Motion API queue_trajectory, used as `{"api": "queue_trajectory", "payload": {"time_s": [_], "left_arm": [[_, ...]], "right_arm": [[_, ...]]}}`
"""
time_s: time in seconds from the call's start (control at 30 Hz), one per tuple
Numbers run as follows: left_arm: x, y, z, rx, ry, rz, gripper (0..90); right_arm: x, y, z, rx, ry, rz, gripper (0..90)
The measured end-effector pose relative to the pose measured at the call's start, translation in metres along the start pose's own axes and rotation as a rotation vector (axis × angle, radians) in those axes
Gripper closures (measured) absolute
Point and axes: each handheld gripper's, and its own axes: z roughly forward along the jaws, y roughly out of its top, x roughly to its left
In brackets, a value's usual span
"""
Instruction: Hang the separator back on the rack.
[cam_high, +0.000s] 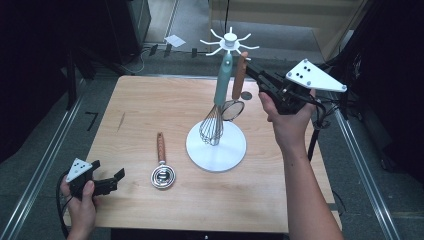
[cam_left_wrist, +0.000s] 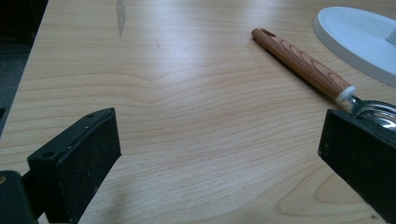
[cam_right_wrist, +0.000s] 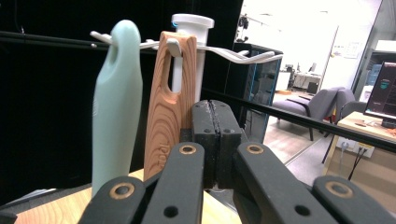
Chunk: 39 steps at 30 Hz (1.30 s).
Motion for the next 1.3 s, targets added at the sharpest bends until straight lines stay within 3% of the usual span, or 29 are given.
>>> {"api": "queue_trajectory", "payload": {"time_s": [0.73,1.13,1.3], "left_arm": [[0.0,0.0,0.0,0.0,-0.002,0.0,0.0],[0.0,0.0,0.0,-0.002,-0.002,-0.001,0.0],[0.0,0.0,0.0,-0.004,-0.002,-0.001,0.0]], "right_arm": [[0.032,-0.001,-0.001,0.019,0.006,-0.017,90.0],[0.042,0.001,0.003,0.021,0.019,-0.015,90.0],[0.043,0.0,0.003,0.018,0.003,-0.025,90.0]]}}
